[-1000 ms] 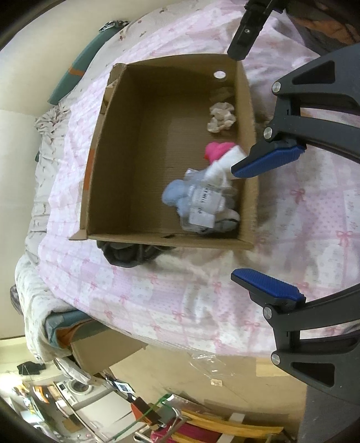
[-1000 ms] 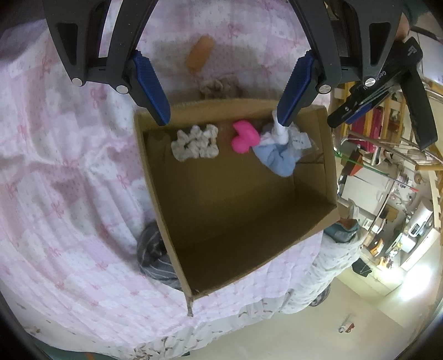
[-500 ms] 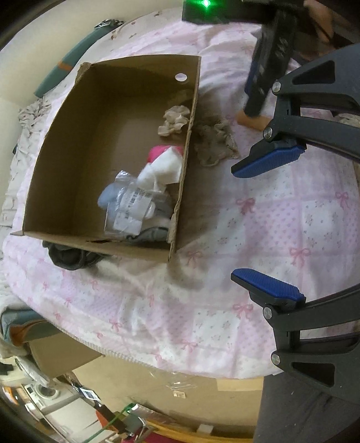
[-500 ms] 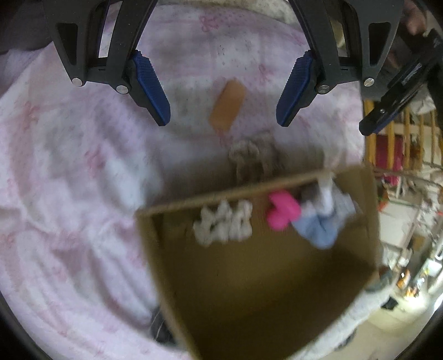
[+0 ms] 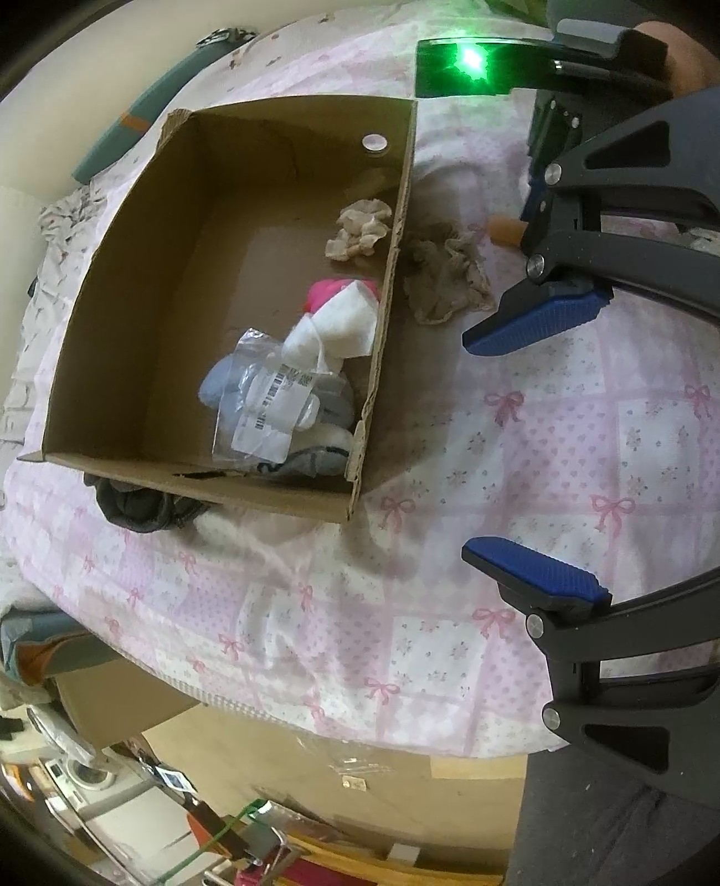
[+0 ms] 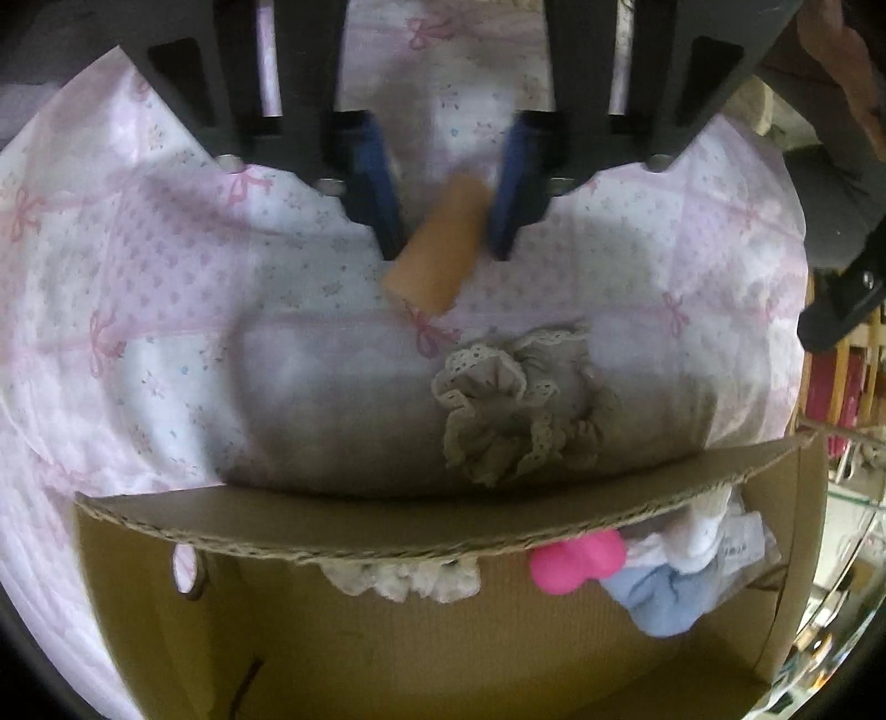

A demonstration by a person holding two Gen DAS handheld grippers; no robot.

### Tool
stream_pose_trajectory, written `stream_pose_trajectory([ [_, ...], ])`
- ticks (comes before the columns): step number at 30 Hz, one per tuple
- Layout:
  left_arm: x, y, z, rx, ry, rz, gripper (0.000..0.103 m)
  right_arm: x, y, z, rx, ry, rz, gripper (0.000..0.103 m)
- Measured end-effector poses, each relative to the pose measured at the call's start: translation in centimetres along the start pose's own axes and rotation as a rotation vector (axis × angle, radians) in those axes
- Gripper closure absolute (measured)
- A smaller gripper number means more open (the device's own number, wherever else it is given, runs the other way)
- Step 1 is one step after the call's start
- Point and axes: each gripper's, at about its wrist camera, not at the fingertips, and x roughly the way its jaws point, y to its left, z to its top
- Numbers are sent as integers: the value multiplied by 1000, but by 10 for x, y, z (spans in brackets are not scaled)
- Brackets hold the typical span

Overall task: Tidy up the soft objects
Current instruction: 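Grasp the tan foam earplug with the right gripper while the left gripper grasps the beige lace scrunchie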

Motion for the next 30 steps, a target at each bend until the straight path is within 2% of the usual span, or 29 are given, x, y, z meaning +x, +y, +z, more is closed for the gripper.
stream_pose_trajectory([
  [1,0,1,0,-2,0,0,38,0,2,-1,-13,2,0,89],
  [5,1,1,1,-3,1,2,38,-6,13,-6,-38,-10,16,97],
  [10,2,1,1,-4,3,-1,38,-27,8,-15,-15,-49,75,97],
  [15,6,-9,0,22,1,-14,38,-59,-7,-26,56,-134,127,97],
  [19,13,-29,-6,46,-9,-78,38,-77,-26,-35,126,-199,163,97],
  [23,29,-57,-14,75,38,-158,36,-91,-48,-32,178,-242,196,97],
  [30,57,-90,-12,90,54,-156,35,-93,-73,-35,255,-265,243,97],
])
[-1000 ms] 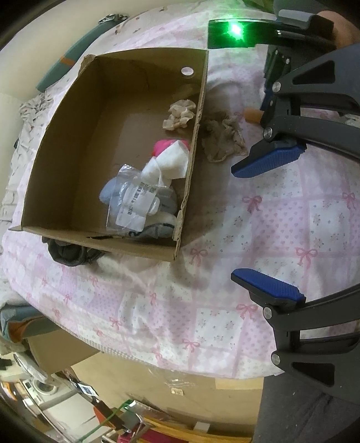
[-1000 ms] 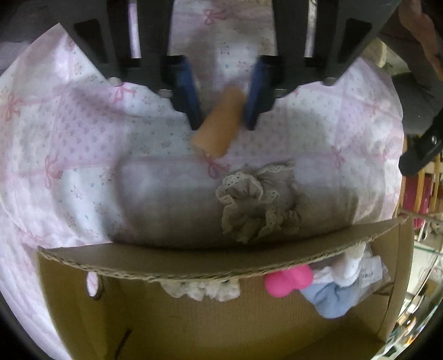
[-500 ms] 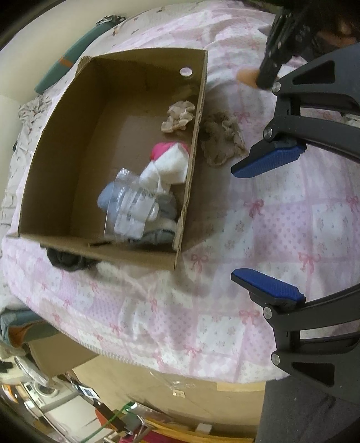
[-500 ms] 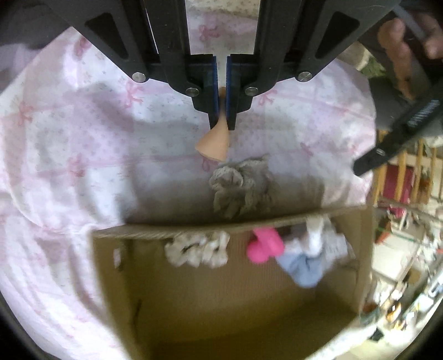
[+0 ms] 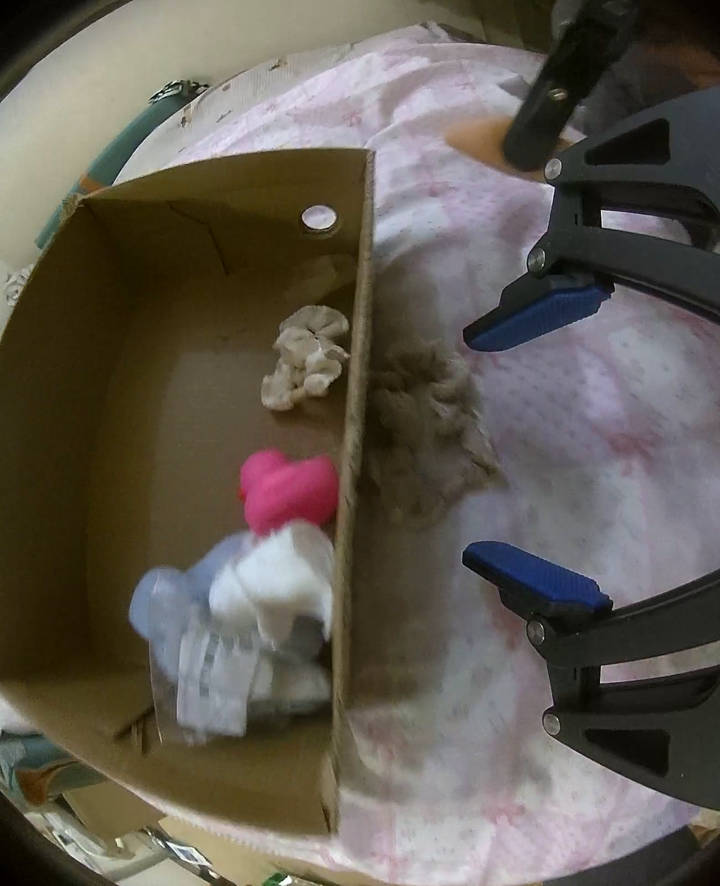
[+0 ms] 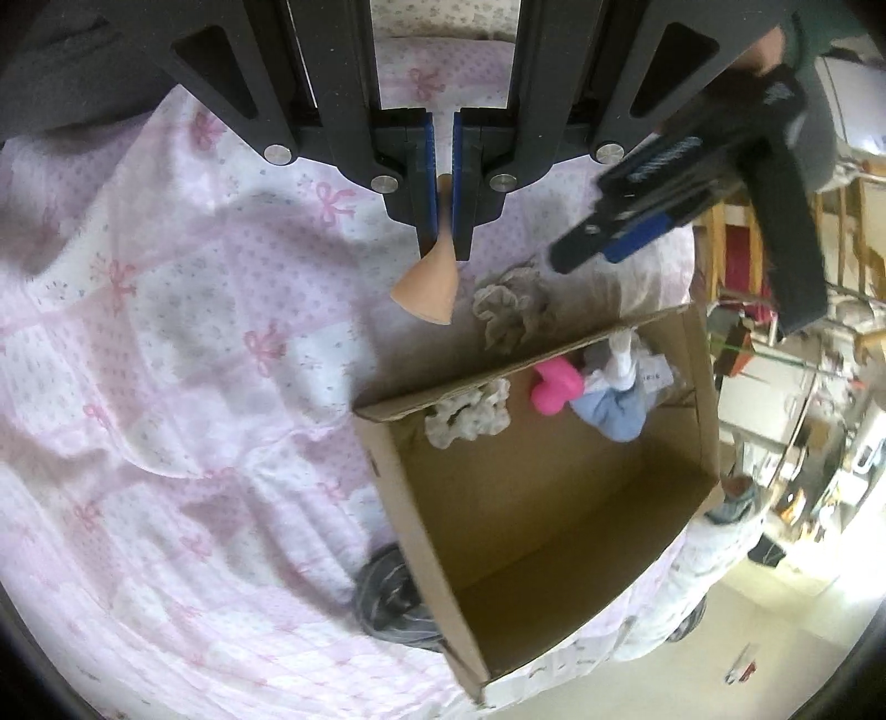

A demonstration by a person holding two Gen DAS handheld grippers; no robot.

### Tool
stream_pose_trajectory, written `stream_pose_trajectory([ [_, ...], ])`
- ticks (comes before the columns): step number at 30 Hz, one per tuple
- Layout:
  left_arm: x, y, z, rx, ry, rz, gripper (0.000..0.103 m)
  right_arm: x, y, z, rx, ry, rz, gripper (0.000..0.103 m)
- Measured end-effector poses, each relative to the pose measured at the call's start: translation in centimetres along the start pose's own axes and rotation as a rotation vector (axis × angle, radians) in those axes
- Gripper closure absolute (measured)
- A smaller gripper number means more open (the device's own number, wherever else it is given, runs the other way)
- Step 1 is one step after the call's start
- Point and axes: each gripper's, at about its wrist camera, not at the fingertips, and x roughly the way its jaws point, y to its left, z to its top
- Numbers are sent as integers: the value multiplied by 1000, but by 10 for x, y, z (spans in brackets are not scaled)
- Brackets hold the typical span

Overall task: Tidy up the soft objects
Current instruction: 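Grasp the tan foam earplug with the right gripper while the left gripper grasps the beige lace scrunchie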

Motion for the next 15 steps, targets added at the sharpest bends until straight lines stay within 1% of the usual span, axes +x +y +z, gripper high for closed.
stream_pose_trajectory([
  [2,10,-3,4,-16,-3,12,34,0,-3,0,13,0,7,97],
  [3,18,-4,6,-32,11,23,34,-1,-6,0,19,0,12,97],
  [5,29,-5,8,-50,32,20,34,-4,-10,-1,31,-1,22,97],
  [6,33,-6,8,-51,37,36,34,-3,-10,0,36,-2,26,97],
  [8,38,-10,10,-41,19,64,29,-3,-11,0,40,-2,31,97],
  [12,42,-16,12,-18,31,94,30,-4,-11,0,40,0,34,97],
  [13,42,-15,13,-22,31,93,33,-4,-11,0,40,0,36,97],
  [15,43,-16,18,-32,35,84,49,-4,-12,0,40,1,38,97],
])
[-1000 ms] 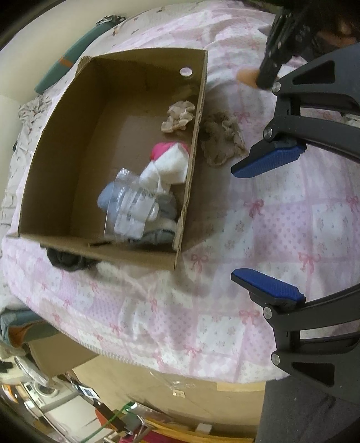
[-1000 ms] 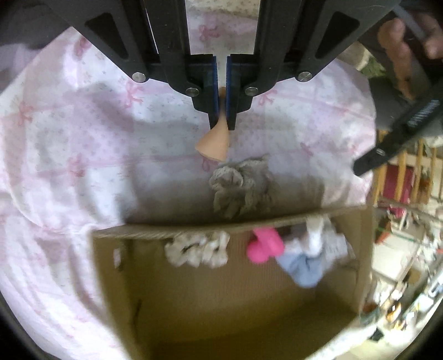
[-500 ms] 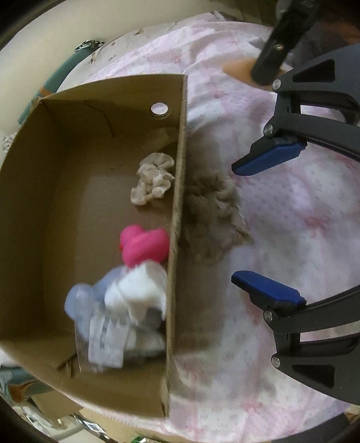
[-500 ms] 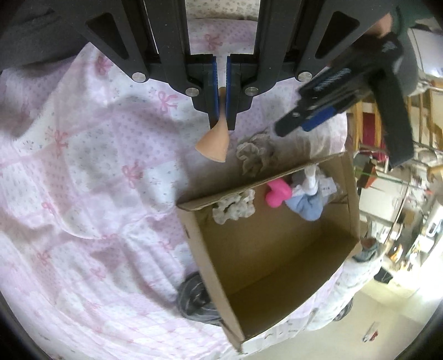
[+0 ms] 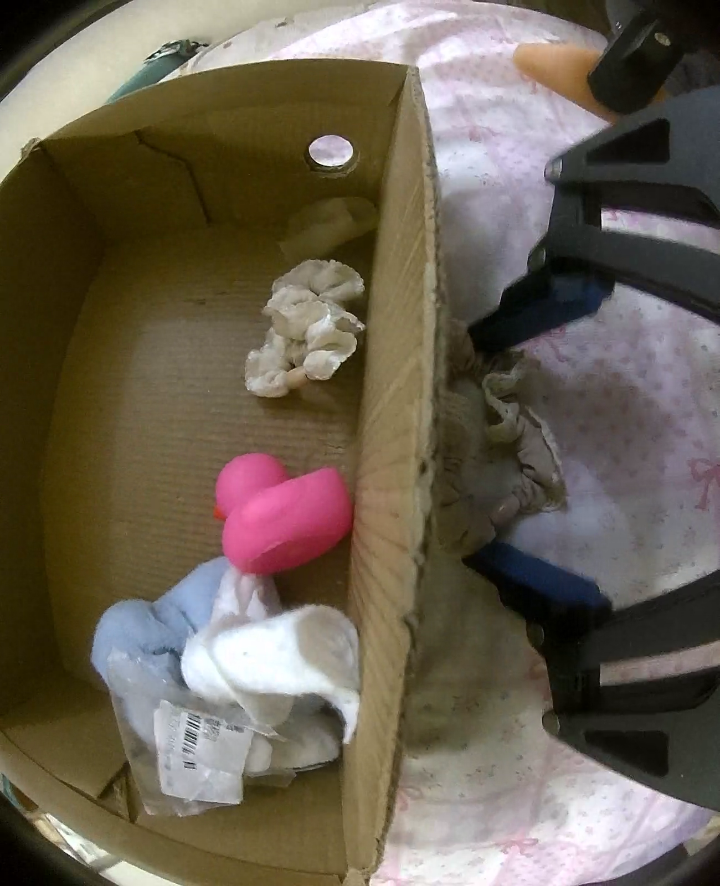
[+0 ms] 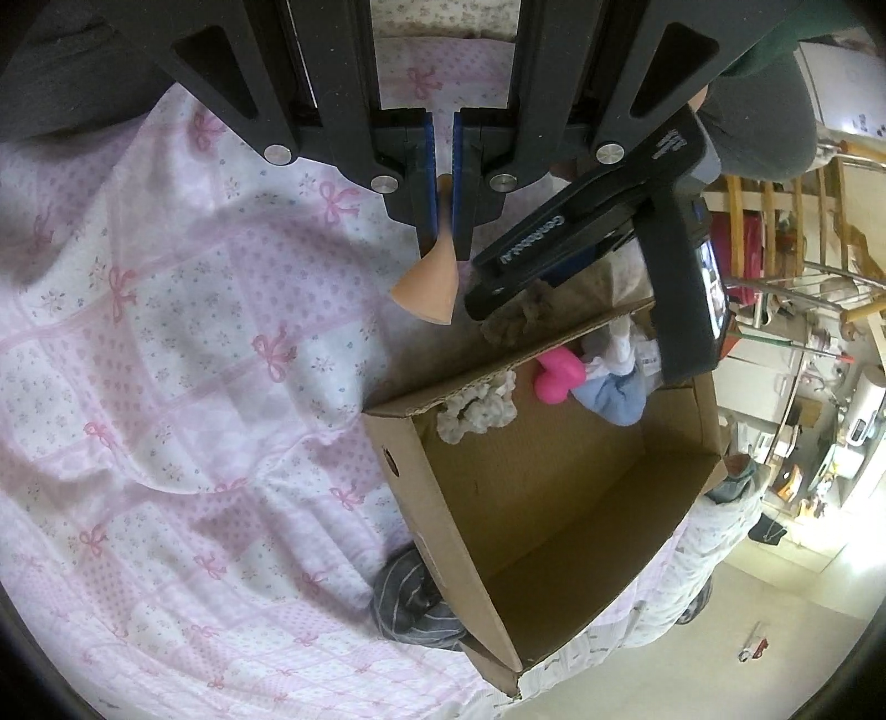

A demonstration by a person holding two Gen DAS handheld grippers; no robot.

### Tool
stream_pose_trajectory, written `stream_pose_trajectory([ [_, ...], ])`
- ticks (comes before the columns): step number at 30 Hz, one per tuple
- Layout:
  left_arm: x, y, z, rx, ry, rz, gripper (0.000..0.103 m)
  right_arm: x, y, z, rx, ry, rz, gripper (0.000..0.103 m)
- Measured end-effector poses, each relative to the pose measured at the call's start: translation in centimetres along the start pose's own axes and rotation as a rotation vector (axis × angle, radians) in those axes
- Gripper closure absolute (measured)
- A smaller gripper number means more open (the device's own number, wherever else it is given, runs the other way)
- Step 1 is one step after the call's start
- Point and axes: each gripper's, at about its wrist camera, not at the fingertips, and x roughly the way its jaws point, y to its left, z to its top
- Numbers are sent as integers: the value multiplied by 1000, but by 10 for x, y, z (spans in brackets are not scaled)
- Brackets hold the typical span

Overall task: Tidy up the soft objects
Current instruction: 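Grasp the tan foam earplug with the right gripper while the left gripper grasps the beige lace scrunchie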

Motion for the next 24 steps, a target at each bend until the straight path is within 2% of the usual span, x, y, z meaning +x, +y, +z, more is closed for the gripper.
stream_pose_trajectory([
  [1,0,2,0,-3,7,-2,63,0,0,0,0,1,0,97],
  [2,0,4,0,-4,13,-5,72,0,0,0,-1,1,-1,97],
  [4,0,9,-2,-6,25,-15,86,0,1,0,-4,0,1,97],
  [7,-2,16,-5,-5,29,-31,88,-1,3,0,-10,-1,2,97],
  [13,-13,46,-14,-5,28,18,89,0,6,0,-24,0,1,97],
  [17,-20,71,-17,-40,39,50,89,2,10,0,-40,-2,0,97],
  [22,-26,94,-27,-68,98,71,89,5,15,-1,-61,2,-8,97],
  [24,-32,101,-41,-75,107,80,89,6,17,0,-65,4,-10,97],
])
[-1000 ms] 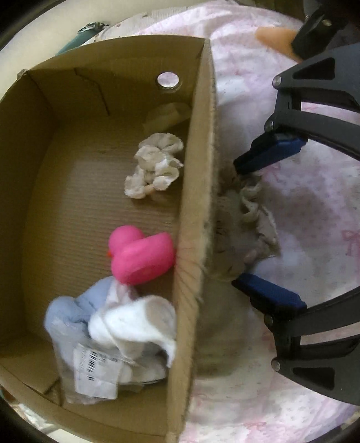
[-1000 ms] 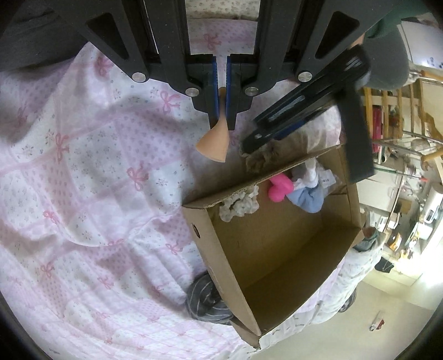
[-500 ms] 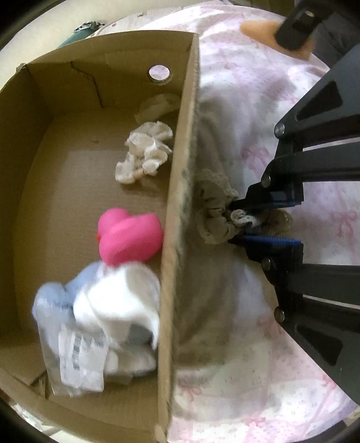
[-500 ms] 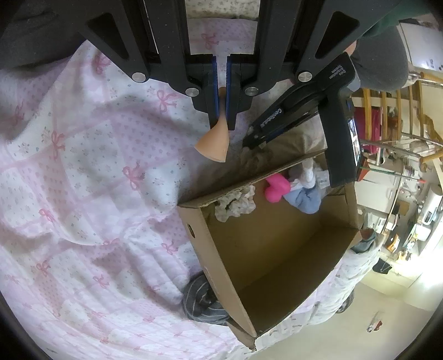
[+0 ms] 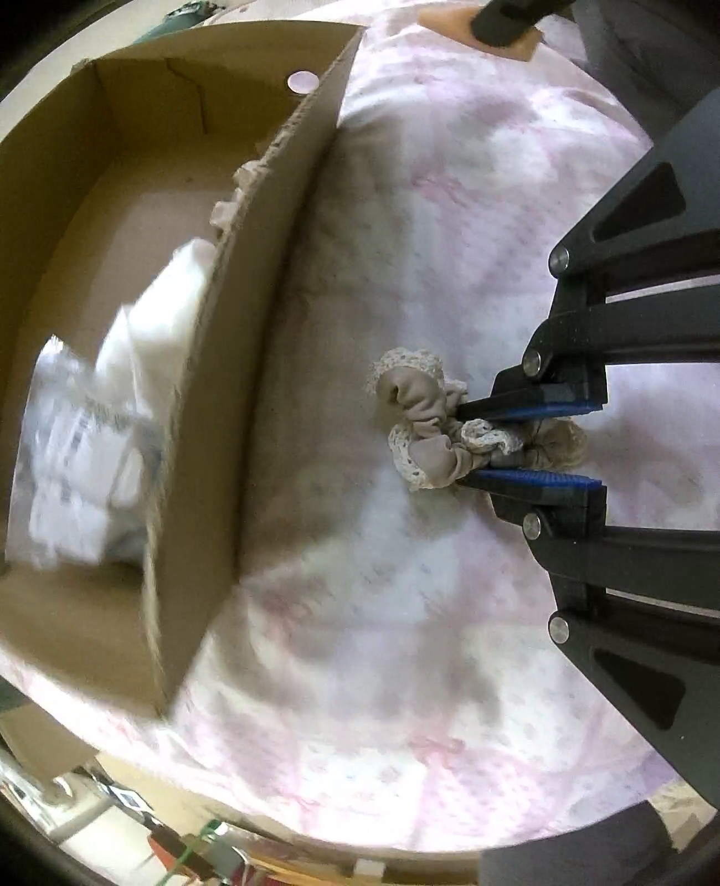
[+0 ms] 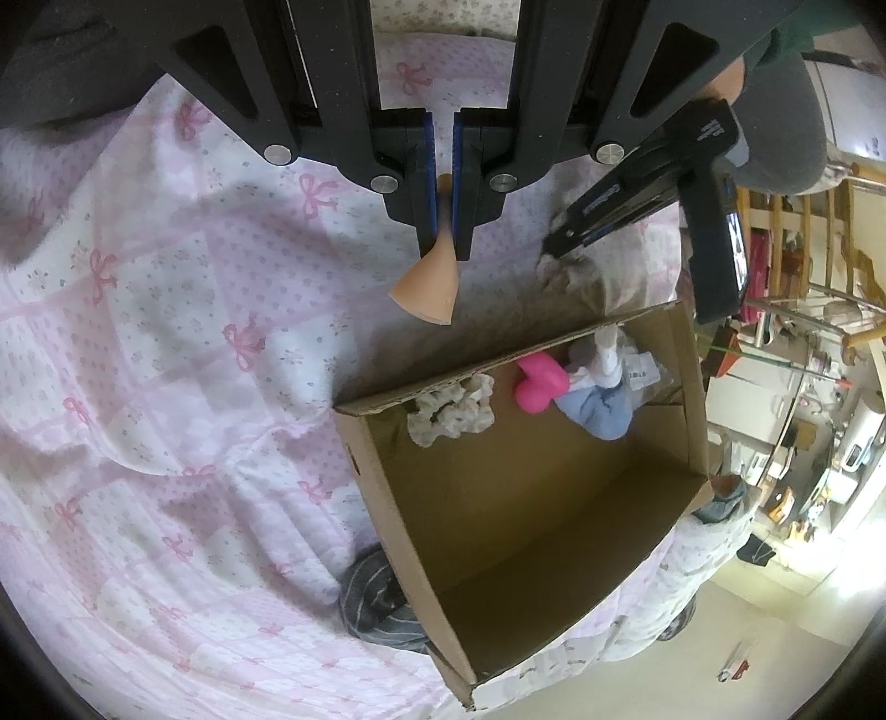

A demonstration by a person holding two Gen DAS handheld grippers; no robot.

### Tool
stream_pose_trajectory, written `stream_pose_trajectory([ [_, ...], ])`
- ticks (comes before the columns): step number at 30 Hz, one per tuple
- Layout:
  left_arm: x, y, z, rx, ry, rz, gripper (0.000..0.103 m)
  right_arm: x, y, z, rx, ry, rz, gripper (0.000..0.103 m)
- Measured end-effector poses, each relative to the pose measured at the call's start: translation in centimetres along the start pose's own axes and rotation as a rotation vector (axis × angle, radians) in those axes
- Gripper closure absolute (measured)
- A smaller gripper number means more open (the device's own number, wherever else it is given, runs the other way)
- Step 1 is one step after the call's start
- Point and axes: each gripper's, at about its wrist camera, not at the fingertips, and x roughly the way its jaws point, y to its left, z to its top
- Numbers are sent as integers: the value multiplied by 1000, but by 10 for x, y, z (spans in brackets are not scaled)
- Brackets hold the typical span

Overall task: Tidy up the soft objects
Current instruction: 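Grasp the tan foam earplug with the right gripper while the left gripper grasps the beige lace scrunchie, then carry the scrunchie and earplug into the box and open both grippers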

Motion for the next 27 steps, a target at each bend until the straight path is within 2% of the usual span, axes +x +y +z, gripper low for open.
stream_pose_trajectory([
  [3,-5,20,-8,-5,19,14,89,1,4,0,-13,3,-1,97],
  [5,-23,38,-19,-5,6,14,89,2,7,0,-24,4,-1,97],
  [8,-49,52,-25,-3,-34,3,89,2,11,0,-34,0,9,97],
  [16,-119,95,-22,-47,-143,-89,89,-4,21,4,-51,-40,67,97],
  [22,-158,91,4,-25,-260,-97,89,-15,34,6,-74,-90,132,97],
  [23,-159,90,17,-22,-268,-100,89,-17,36,7,-80,-98,141,97],
  [27,-165,76,33,-21,-288,-127,89,-26,48,11,-103,-116,168,97],
])
